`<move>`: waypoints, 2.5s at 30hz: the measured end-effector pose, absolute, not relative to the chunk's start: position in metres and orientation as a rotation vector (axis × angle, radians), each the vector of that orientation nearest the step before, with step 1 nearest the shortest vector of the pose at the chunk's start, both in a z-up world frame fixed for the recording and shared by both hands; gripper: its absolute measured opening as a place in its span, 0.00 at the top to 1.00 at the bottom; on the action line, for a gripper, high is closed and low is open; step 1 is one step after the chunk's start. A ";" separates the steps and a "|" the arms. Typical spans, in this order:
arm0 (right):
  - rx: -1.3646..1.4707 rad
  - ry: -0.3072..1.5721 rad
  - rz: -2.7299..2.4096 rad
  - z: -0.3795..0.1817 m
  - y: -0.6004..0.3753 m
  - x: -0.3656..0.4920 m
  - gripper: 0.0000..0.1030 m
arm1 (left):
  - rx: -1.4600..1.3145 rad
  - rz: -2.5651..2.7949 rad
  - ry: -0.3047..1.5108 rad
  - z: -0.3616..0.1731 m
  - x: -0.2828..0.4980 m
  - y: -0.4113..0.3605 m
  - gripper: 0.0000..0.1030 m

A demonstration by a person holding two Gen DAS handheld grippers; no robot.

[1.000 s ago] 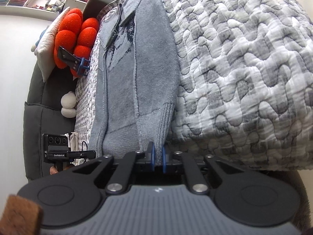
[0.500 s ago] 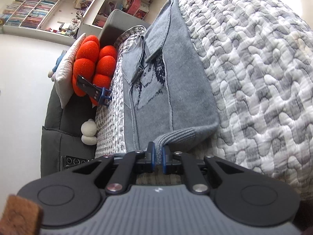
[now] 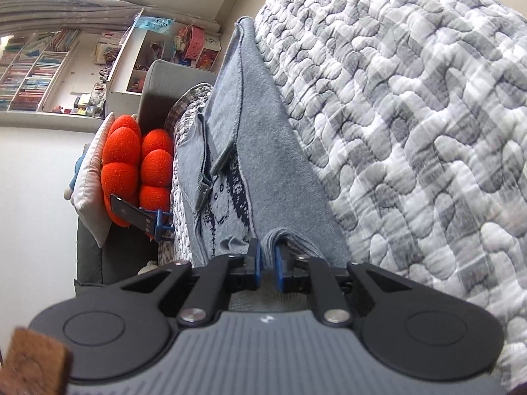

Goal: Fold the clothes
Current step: 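Fold the held hem over the sweater body toward the collar with both grippers, then lay the folded hem flat and open both grippers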

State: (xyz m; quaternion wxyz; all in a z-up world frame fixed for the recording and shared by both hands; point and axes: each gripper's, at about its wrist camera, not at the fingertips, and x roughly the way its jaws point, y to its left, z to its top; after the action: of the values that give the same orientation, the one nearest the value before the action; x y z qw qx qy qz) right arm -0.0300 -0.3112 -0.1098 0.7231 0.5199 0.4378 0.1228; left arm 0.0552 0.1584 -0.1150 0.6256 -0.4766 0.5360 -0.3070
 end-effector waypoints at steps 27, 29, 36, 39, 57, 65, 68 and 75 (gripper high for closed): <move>0.890 0.841 0.318 -0.103 -0.289 -0.023 0.68 | -0.614 -0.649 1.045 -0.083 0.058 0.147 0.65; 0.882 0.840 0.332 -0.102 -0.286 -0.023 0.68 | -0.583 -0.657 1.039 -0.083 0.057 0.143 0.67; 0.858 0.864 0.313 -0.110 -0.280 -0.019 0.89 | -0.578 -0.656 1.049 -0.087 0.059 0.135 0.91; 0.866 0.848 0.314 -0.107 -0.280 -0.019 0.90 | -0.643 -0.672 1.037 -0.086 0.060 0.141 0.92; 1.054 0.724 0.306 -0.089 -0.293 0.022 0.90 | -0.911 -0.571 1.037 -0.068 0.100 0.154 0.93; 1.098 0.699 0.247 -0.095 -0.301 0.041 0.90 | -0.953 -0.506 1.042 -0.102 0.117 0.159 0.93; 1.079 0.706 0.224 -0.098 -0.300 0.048 0.90 | -0.956 -0.494 1.045 -0.107 0.121 0.159 0.93; 0.978 0.734 0.170 -0.103 -0.290 0.059 0.90 | -0.796 -0.454 1.029 -0.103 0.127 0.155 0.93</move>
State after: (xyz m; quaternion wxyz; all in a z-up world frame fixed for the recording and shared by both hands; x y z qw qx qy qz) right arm 0.0590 -0.2897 -0.1034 0.8154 0.4588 0.3440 0.0795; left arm 0.1268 0.1546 -0.1032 0.7718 -0.3675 0.4748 -0.2094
